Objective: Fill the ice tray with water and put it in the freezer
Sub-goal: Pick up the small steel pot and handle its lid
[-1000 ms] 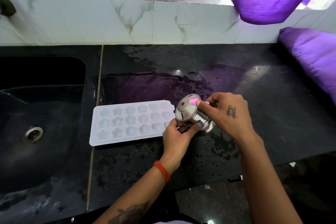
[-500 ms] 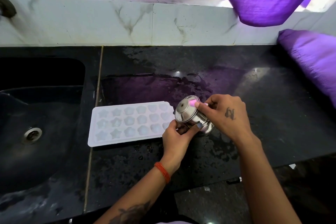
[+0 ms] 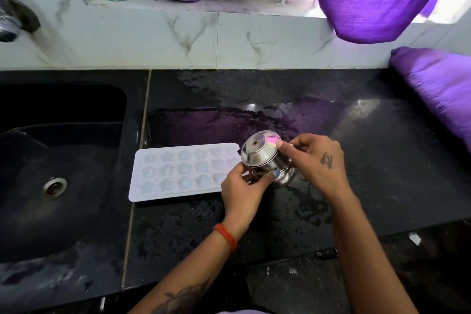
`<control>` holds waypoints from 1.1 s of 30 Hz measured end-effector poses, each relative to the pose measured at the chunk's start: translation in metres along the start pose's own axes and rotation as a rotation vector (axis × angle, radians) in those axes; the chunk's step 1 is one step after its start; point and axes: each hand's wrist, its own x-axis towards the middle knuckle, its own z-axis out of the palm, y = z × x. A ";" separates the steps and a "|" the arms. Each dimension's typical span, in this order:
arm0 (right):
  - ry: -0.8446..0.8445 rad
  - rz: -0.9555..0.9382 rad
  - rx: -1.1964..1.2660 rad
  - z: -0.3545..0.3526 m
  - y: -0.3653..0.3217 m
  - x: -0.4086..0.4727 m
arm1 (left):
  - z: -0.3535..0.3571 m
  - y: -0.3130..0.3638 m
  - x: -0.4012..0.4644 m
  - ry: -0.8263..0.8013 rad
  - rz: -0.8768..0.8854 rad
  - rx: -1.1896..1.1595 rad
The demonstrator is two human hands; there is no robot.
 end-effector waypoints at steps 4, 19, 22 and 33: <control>-0.006 -0.031 0.030 0.003 -0.010 -0.004 | -0.011 0.002 -0.003 0.044 0.020 -0.004; -0.175 -0.188 0.041 0.049 -0.064 -0.020 | -0.080 -0.012 -0.015 0.247 0.009 -0.092; -0.215 -0.215 0.030 0.062 -0.077 -0.023 | -0.093 -0.017 -0.017 0.274 0.000 -0.125; -0.290 -0.353 -0.159 0.090 -0.110 -0.027 | -0.120 -0.036 -0.013 0.282 -0.074 -0.267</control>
